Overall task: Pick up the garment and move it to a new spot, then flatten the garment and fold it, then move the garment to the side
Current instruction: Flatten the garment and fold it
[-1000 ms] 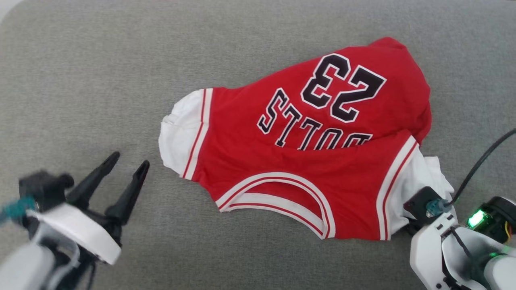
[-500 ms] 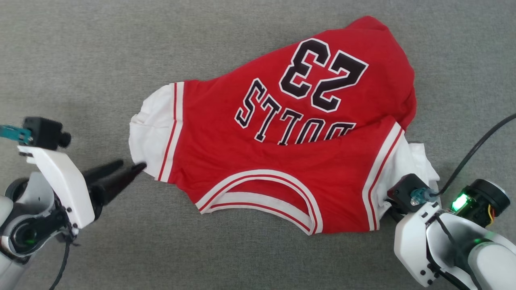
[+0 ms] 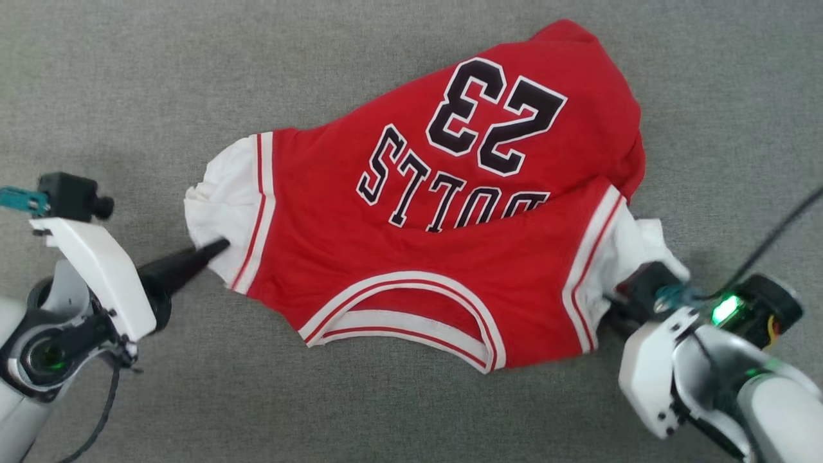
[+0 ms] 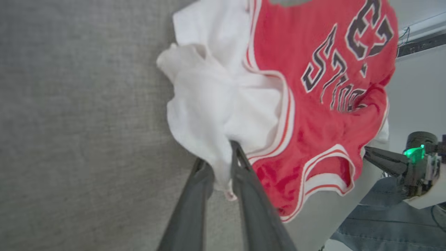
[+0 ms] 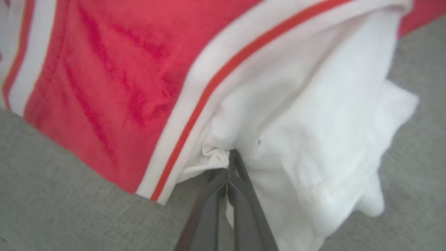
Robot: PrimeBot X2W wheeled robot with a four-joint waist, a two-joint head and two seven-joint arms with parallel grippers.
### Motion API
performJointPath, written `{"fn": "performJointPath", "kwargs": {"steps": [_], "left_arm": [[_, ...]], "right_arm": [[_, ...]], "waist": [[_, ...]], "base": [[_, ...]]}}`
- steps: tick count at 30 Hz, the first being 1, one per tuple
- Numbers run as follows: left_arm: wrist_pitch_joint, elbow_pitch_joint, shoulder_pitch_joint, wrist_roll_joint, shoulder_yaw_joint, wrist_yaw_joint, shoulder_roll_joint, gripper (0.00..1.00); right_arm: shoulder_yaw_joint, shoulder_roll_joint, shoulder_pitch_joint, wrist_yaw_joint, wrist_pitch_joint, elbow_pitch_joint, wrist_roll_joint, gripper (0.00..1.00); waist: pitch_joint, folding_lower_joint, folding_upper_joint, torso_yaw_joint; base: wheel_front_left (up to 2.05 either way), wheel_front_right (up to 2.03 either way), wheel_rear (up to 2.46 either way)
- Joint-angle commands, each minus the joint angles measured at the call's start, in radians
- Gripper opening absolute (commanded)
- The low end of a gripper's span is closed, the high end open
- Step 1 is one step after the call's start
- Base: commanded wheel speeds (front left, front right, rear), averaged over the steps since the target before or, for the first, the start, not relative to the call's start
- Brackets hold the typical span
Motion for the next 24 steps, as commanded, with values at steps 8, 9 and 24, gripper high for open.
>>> {"fn": "performJointPath", "kwargs": {"steps": [8,9,24], "left_arm": [[-0.17,-0.166,0.04,-0.078,0.105,0.002,0.0,0.0],[-0.185,-0.181,0.044,-0.087,0.117,0.002,-0.006,0.0],[-0.402,0.103,-0.304,0.071,0.176,0.002,-0.149,0.0]], "right_arm": [[-0.225,0.077,0.029,-0.006,-0.123,-0.102,0.027,0.0],[-0.249,0.089,0.03,-0.006,-0.128,-0.119,0.036,0.0],[-0.451,0.338,-0.457,-0.006,-0.27,0.09,0.185,0.0]], "waist": [[-0.059,0.0,-0.0001,-0.019],[-0.064,0.0,-0.0001,-0.021],[0.033,0.0,-0.0001,-0.055]], "base": [[0.0,0.0,0.0],[0.0,0.0,0.0],[0.0,0.0,0.0]]}}
